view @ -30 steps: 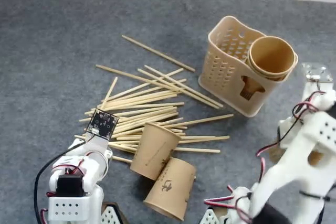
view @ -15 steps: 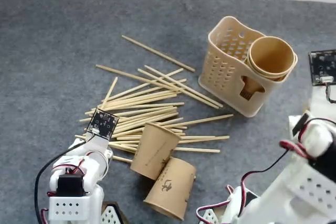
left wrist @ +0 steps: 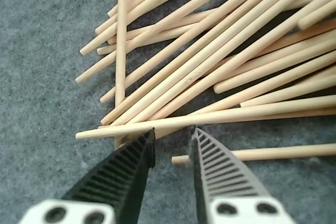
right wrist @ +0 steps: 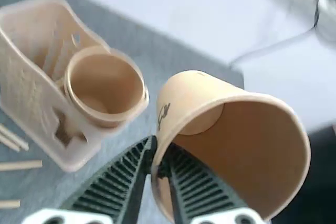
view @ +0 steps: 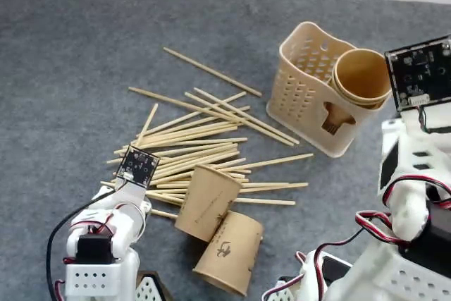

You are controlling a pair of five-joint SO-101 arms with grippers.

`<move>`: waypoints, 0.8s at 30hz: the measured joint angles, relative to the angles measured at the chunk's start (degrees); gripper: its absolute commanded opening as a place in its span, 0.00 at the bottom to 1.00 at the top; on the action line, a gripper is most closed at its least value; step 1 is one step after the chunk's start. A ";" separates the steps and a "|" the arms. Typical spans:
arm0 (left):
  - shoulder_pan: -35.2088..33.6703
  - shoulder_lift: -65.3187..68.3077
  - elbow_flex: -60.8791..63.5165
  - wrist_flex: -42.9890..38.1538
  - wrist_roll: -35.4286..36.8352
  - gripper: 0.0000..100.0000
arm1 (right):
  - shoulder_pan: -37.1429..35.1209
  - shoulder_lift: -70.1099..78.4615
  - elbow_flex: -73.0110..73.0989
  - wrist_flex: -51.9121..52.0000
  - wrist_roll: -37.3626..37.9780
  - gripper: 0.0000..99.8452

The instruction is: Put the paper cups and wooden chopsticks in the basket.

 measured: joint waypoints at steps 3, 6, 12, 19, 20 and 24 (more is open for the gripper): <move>0.00 0.00 0.00 0.00 0.00 0.12 | -2.46 1.41 -0.18 -1.23 0.00 0.01; 0.00 0.00 0.00 0.00 0.00 0.12 | -4.40 5.45 -0.18 -1.49 0.00 0.01; 0.00 0.00 0.00 0.00 0.00 0.12 | -7.91 13.63 -0.09 -2.37 -1.41 0.01; 0.00 0.00 0.00 0.00 0.00 0.12 | -8.97 17.14 -0.09 -2.64 -1.76 0.01; 0.00 0.00 0.00 0.00 0.00 0.12 | -8.97 17.14 -0.09 -2.64 -1.76 0.01; 0.00 0.00 0.00 0.00 0.00 0.12 | -8.97 17.14 -0.09 -2.64 -1.76 0.01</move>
